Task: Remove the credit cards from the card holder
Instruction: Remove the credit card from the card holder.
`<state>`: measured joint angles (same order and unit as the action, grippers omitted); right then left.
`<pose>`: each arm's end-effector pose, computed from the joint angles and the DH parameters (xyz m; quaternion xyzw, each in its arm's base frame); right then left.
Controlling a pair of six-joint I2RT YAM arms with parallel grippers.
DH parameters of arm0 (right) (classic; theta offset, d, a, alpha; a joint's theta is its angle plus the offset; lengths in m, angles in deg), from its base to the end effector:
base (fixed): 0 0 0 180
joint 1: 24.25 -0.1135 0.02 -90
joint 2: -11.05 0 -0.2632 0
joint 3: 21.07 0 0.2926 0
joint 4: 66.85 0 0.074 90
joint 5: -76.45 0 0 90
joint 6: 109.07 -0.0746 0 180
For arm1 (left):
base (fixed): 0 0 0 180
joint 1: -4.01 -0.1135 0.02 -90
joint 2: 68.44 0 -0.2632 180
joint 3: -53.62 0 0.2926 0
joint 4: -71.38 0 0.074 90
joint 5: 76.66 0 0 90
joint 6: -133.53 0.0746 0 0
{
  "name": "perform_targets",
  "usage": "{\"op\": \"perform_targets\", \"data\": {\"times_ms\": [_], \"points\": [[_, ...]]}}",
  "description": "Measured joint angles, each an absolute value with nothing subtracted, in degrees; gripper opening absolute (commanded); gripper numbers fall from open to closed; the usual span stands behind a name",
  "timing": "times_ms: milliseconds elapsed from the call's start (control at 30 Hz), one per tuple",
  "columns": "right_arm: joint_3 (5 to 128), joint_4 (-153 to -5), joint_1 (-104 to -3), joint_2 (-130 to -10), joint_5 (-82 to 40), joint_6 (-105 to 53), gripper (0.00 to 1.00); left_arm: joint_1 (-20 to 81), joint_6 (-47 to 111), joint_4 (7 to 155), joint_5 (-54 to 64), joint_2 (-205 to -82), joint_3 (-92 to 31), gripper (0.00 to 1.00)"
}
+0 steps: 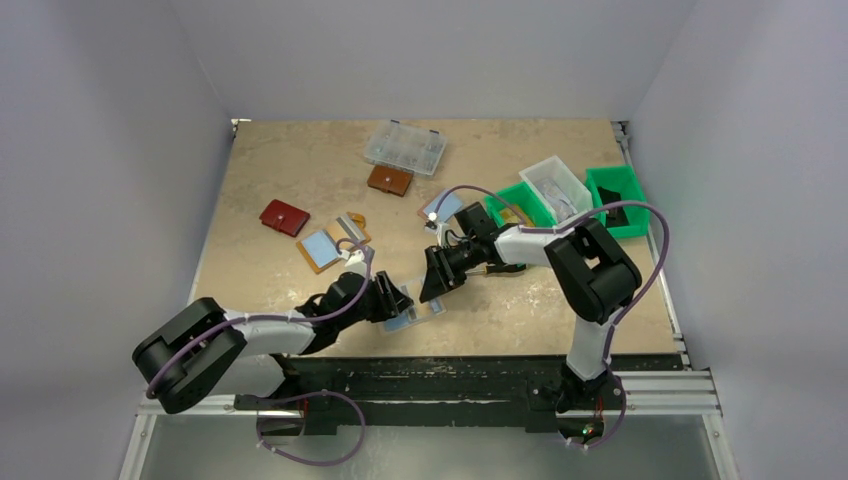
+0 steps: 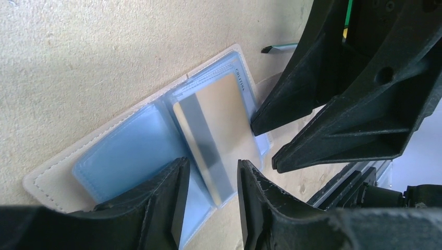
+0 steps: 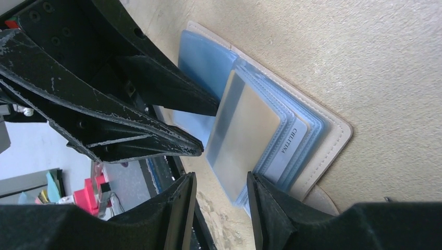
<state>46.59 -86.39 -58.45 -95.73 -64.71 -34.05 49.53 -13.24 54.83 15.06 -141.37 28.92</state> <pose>0.2864 0.2649 0.0777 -0.2600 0.8368 0.4794 0.0485 0.1866 -0.1869 0.0689 -0.0929 0.8682 -0.3712 0.3158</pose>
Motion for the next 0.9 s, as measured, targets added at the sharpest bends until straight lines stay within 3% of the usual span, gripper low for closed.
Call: {"op": "perform_targets", "data": {"times_ms": [267,900], "points": [[46.6,-84.4,-58.1,-97.1,-67.5,-36.7,0.48,49.5,-14.2,52.5,14.4,-142.7,28.8,0.52],[45.6,-80.8,-58.9,-98.6,-78.2,-43.1,0.47,49.5,-15.9,51.0,14.6,-143.1,28.8,0.56]]}}
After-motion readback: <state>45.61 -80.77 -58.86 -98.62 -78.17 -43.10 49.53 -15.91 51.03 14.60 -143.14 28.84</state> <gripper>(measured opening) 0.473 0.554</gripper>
